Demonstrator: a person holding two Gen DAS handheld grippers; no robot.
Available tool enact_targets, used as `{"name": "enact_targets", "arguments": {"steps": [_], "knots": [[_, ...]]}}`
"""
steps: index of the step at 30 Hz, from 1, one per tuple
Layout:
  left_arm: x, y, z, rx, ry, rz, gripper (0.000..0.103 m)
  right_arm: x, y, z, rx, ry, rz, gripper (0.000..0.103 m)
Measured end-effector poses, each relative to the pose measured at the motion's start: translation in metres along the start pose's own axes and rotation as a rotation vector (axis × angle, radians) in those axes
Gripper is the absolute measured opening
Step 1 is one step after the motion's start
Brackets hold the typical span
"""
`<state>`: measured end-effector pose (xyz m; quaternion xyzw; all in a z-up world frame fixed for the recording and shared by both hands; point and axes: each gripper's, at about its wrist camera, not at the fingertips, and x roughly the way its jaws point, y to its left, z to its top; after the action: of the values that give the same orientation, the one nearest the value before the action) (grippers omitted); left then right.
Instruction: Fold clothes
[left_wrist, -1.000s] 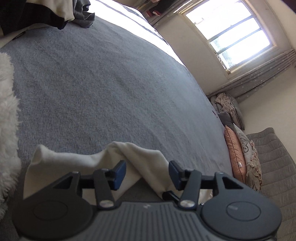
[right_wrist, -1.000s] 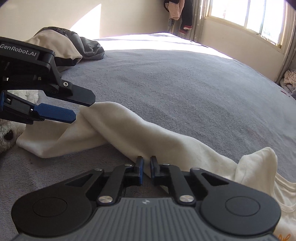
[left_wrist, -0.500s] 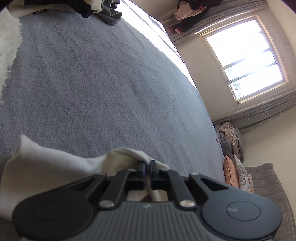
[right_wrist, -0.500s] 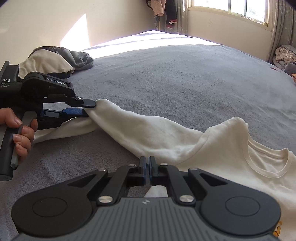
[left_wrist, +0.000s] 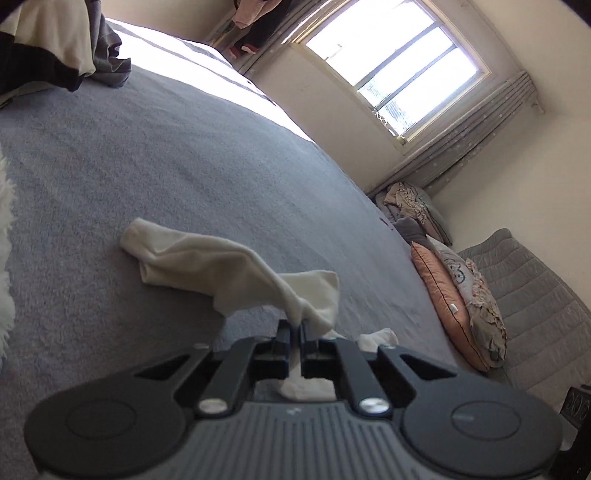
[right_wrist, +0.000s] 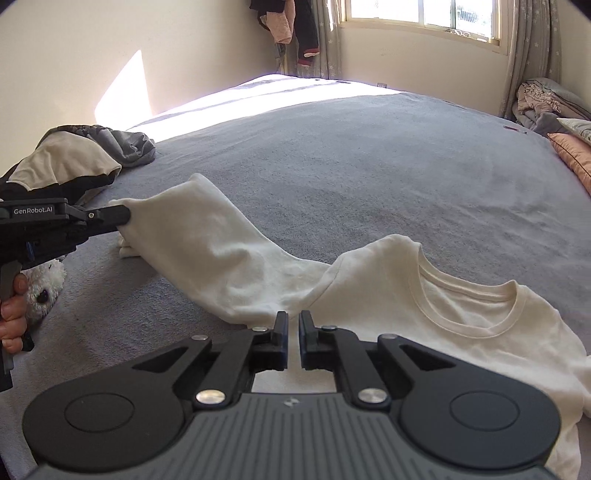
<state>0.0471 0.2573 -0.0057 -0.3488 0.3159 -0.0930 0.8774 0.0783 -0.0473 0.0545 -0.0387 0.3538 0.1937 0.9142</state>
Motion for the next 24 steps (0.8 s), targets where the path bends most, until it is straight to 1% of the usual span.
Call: {"name": "enact_targets", "arguments": {"steps": [1, 3, 4, 5, 6, 7, 8, 11, 12, 13, 15, 17, 18, 19, 20, 21, 22, 23, 24], "knots": [[0.002, 0.004, -0.007, -0.013, 0.061, 0.038, 0.005, 0.001, 0.002, 0.000, -0.002, 0.002, 0.002, 0.010], [0.002, 0.009, -0.015, -0.037, 0.125, 0.083, 0.011, 0.003, 0.005, 0.000, -0.005, 0.008, 0.005, 0.011], [0.002, 0.012, -0.018, -0.049, 0.157, 0.105, 0.021, 0.004, 0.007, -0.001, -0.003, 0.012, 0.007, 0.011], [0.002, 0.015, -0.016, -0.057, 0.153, 0.109, 0.033, 0.004, 0.008, -0.002, 0.002, 0.015, 0.010, 0.012], [-0.001, 0.015, -0.014, -0.061, 0.136, 0.109, 0.038, 0.004, 0.008, -0.004, 0.007, 0.017, 0.013, 0.012], [-0.004, 0.015, -0.011, -0.064, 0.119, 0.110, 0.050, 0.004, 0.008, -0.005, 0.010, 0.020, 0.016, 0.013], [-0.006, 0.017, -0.005, -0.065, 0.082, 0.127, 0.060, 0.004, 0.008, -0.006, 0.009, 0.024, 0.016, 0.013], [-0.011, 0.012, 0.011, -0.046, 0.020, 0.178, 0.071, 0.004, 0.007, -0.010, 0.005, 0.034, 0.011, 0.015], [-0.008, 0.012, 0.019, -0.048, 0.006, 0.205, 0.071, 0.004, 0.006, -0.010, 0.006, 0.034, 0.010, 0.015], [-0.004, 0.014, 0.025, -0.070, -0.002, 0.223, 0.071, 0.004, 0.004, -0.010, 0.010, 0.032, 0.008, 0.016], [0.004, 0.022, 0.035, -0.127, -0.018, 0.234, 0.071, 0.003, 0.002, -0.010, 0.017, 0.030, 0.004, 0.017], [0.022, 0.031, 0.043, -0.207, -0.024, 0.275, 0.068, 0.003, -0.001, -0.011, 0.025, 0.030, 0.000, 0.017], [0.027, 0.035, 0.045, -0.243, -0.032, 0.284, 0.065, 0.003, -0.002, -0.012, 0.027, 0.031, 0.000, 0.017], [0.032, 0.039, 0.046, -0.279, -0.039, 0.293, 0.050, 0.002, -0.004, -0.013, 0.027, 0.033, -0.002, 0.017], [0.035, 0.038, 0.047, -0.286, -0.059, 0.304, 0.033, 0.003, -0.005, -0.014, 0.027, 0.035, -0.004, 0.017], [0.038, 0.037, 0.049, -0.282, -0.075, 0.301, 0.027, 0.003, -0.006, -0.015, 0.027, 0.038, -0.007, 0.017], [0.040, 0.036, 0.051, -0.272, -0.090, 0.279, 0.014, 0.003, -0.008, -0.016, 0.027, 0.040, -0.010, 0.017], [0.043, 0.032, 0.055, -0.264, -0.115, 0.250, 0.009, 0.004, -0.009, -0.017, 0.031, 0.041, -0.012, 0.017], [0.046, 0.028, 0.058, -0.257, -0.140, 0.221, 0.008, 0.004, -0.011, -0.017, 0.035, 0.042, -0.015, 0.017]]}}
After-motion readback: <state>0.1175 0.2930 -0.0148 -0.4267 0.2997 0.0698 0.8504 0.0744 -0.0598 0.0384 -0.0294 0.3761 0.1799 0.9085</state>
